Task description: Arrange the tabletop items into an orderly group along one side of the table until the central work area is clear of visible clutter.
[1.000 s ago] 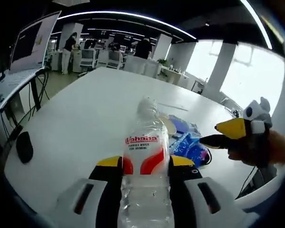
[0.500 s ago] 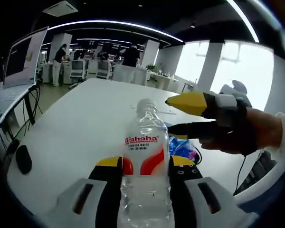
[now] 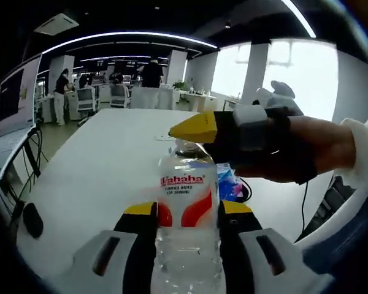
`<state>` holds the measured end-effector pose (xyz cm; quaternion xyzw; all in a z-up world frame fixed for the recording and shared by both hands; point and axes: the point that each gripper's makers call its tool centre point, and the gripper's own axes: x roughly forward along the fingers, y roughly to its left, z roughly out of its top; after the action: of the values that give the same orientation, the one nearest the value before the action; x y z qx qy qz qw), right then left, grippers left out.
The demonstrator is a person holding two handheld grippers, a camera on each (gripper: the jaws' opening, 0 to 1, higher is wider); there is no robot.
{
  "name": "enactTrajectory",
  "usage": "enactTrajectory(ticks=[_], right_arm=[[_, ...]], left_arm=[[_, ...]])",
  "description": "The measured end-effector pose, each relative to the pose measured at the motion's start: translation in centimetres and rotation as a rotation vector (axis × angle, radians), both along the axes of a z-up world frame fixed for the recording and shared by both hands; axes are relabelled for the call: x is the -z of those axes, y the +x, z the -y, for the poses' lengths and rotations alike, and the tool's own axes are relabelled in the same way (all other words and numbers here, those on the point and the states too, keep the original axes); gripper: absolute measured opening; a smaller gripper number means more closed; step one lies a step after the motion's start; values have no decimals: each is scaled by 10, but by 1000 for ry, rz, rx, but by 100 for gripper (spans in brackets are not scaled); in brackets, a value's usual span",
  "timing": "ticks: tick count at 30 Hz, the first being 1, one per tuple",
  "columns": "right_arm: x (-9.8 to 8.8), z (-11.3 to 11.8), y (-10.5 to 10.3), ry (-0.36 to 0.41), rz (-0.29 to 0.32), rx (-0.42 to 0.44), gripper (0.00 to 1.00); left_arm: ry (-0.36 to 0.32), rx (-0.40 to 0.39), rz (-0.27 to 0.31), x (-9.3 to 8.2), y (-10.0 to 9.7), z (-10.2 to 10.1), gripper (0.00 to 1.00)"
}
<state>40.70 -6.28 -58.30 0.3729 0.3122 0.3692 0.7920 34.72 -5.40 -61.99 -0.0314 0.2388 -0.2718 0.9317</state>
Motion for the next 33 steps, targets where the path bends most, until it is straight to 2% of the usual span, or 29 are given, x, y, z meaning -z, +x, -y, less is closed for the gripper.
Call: enactTrajectory(ticks=[7, 11, 19, 22, 24, 26, 28, 32, 33], right_arm=[[-9, -5, -8, -7, 68, -65, 20], [-18, -14, -18, -26, 150, -128, 19], [-25, -16, -23, 11, 178, -163, 18], [-29, -19, -26, 6, 208, -199, 18], [-31, -21, -28, -7, 238, -225, 18], [-38, -23, -29, 0, 268, -234, 18], [-45, -25, -30, -2, 314, -265, 19], [-52, -25, -28, -17, 359, -297, 19], [-53, -25, -28, -18, 365, -301, 19]], left_arm=[[5, 9, -4, 2, -4, 0, 39], [30, 18, -18, 8, -7, 0, 41], [57, 32, 15, 4, -9, -4, 42], [62, 51, 15, 5, -9, -5, 42], [49, 60, 2, 6, -10, -5, 42], [11, 61, 19, 1, -10, -4, 43], [-22, 61, 12, -3, -11, -4, 51], [-7, 43, 33, -6, -11, -13, 86], [-1, 40, 39, -7, -12, -17, 89]])
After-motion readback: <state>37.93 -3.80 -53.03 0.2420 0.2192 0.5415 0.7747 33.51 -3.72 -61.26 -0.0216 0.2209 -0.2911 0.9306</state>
